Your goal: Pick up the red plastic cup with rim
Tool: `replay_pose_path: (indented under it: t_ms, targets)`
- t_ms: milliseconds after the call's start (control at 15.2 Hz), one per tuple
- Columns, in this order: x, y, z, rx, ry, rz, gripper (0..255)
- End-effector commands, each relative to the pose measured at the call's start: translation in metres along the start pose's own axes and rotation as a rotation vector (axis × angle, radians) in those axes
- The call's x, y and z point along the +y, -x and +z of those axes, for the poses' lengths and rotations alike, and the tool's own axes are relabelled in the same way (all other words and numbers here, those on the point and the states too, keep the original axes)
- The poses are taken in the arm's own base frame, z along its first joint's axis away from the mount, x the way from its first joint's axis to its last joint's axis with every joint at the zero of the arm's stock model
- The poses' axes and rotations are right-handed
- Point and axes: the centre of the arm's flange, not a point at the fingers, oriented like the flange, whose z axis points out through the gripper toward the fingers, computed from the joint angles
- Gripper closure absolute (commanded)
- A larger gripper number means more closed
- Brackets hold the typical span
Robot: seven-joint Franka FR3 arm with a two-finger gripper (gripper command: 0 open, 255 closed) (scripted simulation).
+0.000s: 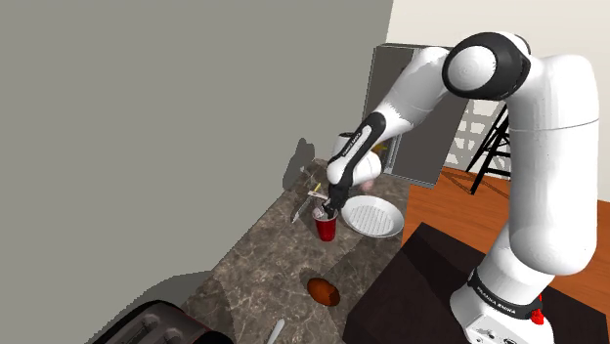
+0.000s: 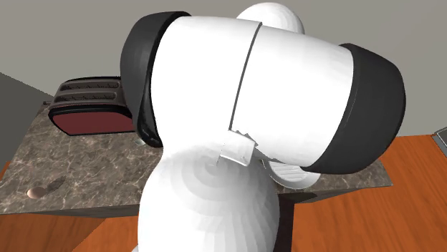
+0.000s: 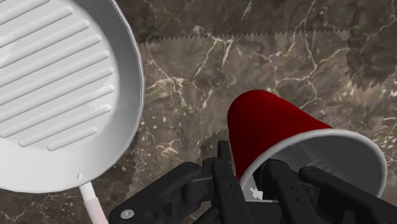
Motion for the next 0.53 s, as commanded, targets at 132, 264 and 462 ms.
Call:
replay_pose_path:
  t_ms: [132,264,462]
  targets:
    - [-0.002,0.000,-0.021,0.000,0.000,0.000,255]
    - [-0.003,0.000,-0.031,0.000,0.000,0.000,255]
    - [-0.003,0.000,-0.038,0.000,0.000,0.000,255]
